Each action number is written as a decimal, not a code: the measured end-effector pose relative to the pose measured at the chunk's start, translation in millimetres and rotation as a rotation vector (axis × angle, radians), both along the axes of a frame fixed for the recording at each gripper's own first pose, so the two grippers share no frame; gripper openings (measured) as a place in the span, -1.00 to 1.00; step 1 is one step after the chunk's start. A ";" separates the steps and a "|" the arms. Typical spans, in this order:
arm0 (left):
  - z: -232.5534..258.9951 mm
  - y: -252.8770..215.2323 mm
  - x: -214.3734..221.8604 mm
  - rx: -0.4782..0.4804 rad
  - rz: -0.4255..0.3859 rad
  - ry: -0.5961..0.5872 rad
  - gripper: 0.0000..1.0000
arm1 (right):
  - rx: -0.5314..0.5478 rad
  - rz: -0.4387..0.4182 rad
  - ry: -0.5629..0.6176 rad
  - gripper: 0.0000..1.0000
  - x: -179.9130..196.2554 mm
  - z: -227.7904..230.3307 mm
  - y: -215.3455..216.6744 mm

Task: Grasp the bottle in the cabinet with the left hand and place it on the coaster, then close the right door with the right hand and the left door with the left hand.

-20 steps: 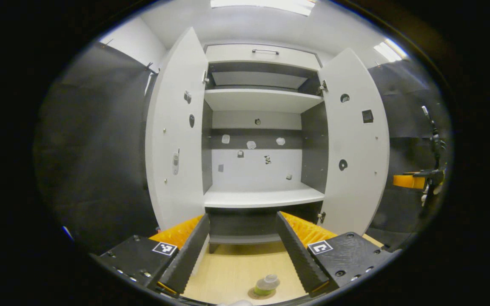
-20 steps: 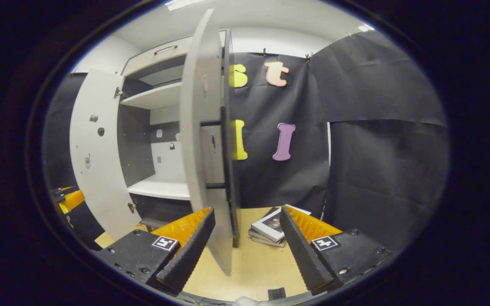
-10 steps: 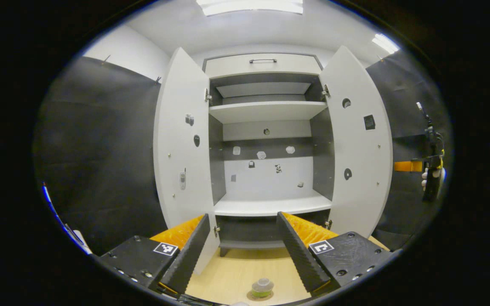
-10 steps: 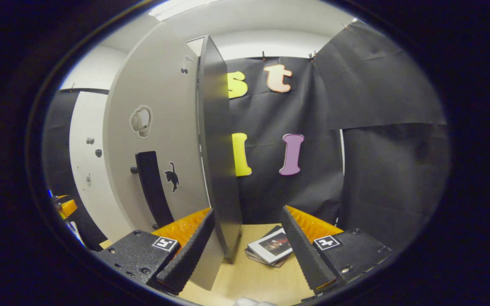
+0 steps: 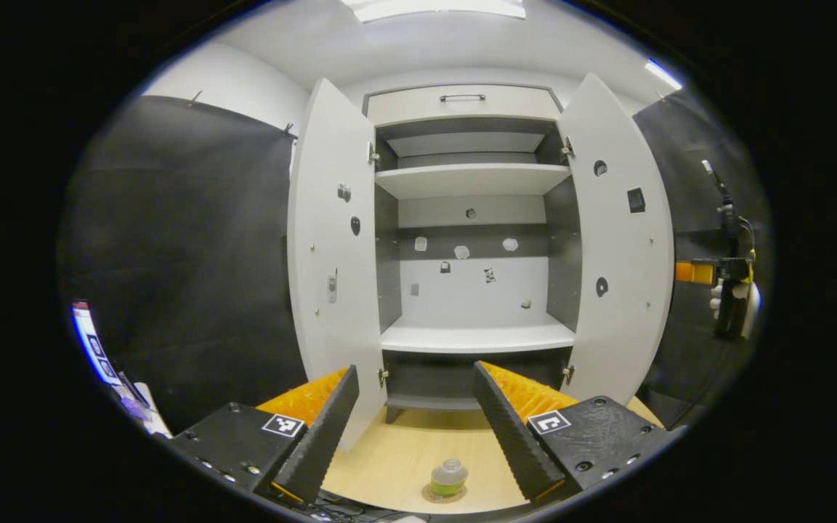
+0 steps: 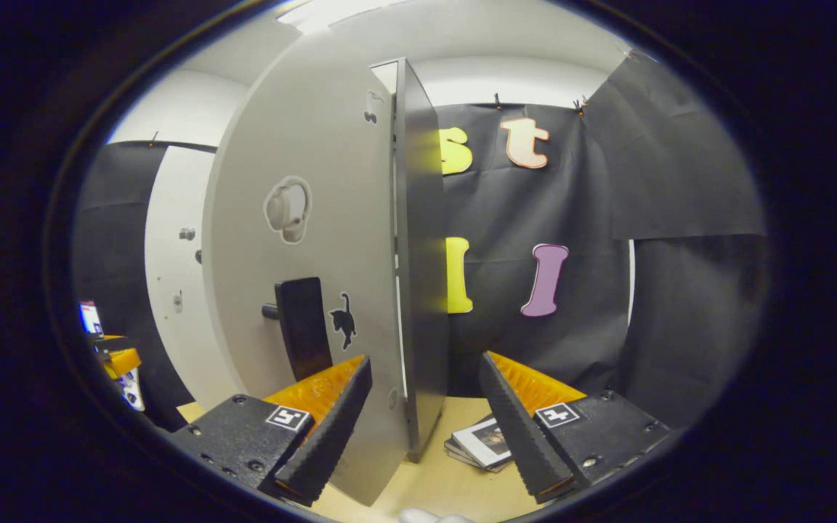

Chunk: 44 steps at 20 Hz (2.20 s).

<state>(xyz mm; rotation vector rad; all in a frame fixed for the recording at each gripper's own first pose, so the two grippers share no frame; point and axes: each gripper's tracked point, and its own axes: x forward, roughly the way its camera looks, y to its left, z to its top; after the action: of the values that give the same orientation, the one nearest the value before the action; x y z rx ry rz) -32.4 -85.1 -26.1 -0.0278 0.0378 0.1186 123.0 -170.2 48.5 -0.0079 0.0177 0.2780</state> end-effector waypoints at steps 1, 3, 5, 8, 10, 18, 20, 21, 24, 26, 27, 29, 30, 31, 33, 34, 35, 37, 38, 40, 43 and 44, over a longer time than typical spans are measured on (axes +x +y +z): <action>-1.0 2.8 0.6 0.001 -0.006 0.001 0.97 | -0.005 -0.016 0.000 0.84 -1.9 -0.3 0.6; -3.9 10.0 4.3 -0.002 -0.023 0.006 0.97 | -0.009 -0.041 0.006 0.90 -4.3 -0.6 5.8; -4.3 20.5 10.2 -0.006 -0.046 0.007 0.92 | -0.006 -0.055 0.010 0.90 -7.3 -1.9 18.9; -7.1 38.8 17.1 -0.011 -0.078 0.015 0.92 | -0.012 -0.072 0.018 0.91 -13.1 -4.0 46.2; -8.0 53.4 21.7 -0.005 -0.097 0.021 0.87 | -0.013 -0.091 0.012 0.90 -13.8 -5.0 65.2; -11.9 92.0 28.5 0.017 -0.159 0.026 0.95 | -0.018 -0.093 0.013 0.91 -8.7 -11.9 134.1; -12.9 98.1 32.3 0.027 -0.163 0.026 0.99 | -0.021 -0.052 0.013 0.91 -9.5 -12.3 155.0; -14.2 100.3 33.9 0.030 -0.164 0.028 0.97 | -0.031 -0.031 0.018 0.83 -10.0 -14.4 165.7; -17.6 107.0 36.6 0.027 -0.168 0.036 0.98 | -0.054 -0.010 0.022 0.92 -16.1 -16.5 181.7; -18.2 113.7 37.7 0.030 -0.164 0.038 0.98 | -0.054 -0.012 0.019 0.86 -20.8 -17.5 186.1; -19.2 118.5 37.7 0.034 -0.156 0.038 0.97 | -0.052 -0.014 0.016 0.89 -23.4 -18.0 187.8; -19.1 126.8 40.3 0.037 -0.152 0.038 0.96 | -0.060 -0.008 0.013 0.92 -30.0 -20.1 195.2; -18.8 131.9 40.7 0.037 -0.149 0.037 0.97 | -0.071 -0.010 0.009 0.97 -35.0 -21.8 196.8; -18.7 136.8 41.2 0.036 -0.146 0.036 0.96 | -0.077 -0.013 0.007 0.93 -39.2 -24.3 199.8; -17.8 146.9 43.5 0.032 -0.141 0.029 0.96 | -0.084 -0.028 0.011 0.92 -47.2 -30.8 202.2; -14.8 154.7 46.5 0.031 -0.134 0.023 0.92 | -0.085 -0.034 0.020 0.92 -50.4 -34.3 204.1; -14.2 162.1 49.4 0.030 -0.126 0.019 0.92 | -0.084 -0.041 0.028 0.92 -54.3 -38.8 205.0; -12.2 179.3 56.6 0.034 -0.108 0.019 0.96 | -0.084 -0.059 0.046 0.93 -61.1 -46.7 206.2; -12.7 189.9 62.6 0.047 -0.098 0.018 0.97 | -0.079 -0.070 0.050 0.93 -65.1 -48.7 206.8; -6.9 209.1 72.7 0.066 -0.094 0.006 0.97 | -0.069 -0.091 0.049 0.97 -73.8 -51.9 208.0; 2.5 238.3 90.1 0.070 -0.081 -0.007 0.92 | -0.063 -0.116 0.066 0.97 -84.7 -60.5 209.5; 4.6 246.8 97.8 0.073 -0.071 -0.011 0.92 | -0.062 -0.125 0.074 0.93 -88.5 -63.3 208.1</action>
<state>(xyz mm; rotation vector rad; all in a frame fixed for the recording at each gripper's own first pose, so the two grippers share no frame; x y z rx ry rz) 65.4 161.6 -21.5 0.0461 0.0230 0.0487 34.5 37.9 -14.8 -0.0580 0.0998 0.1530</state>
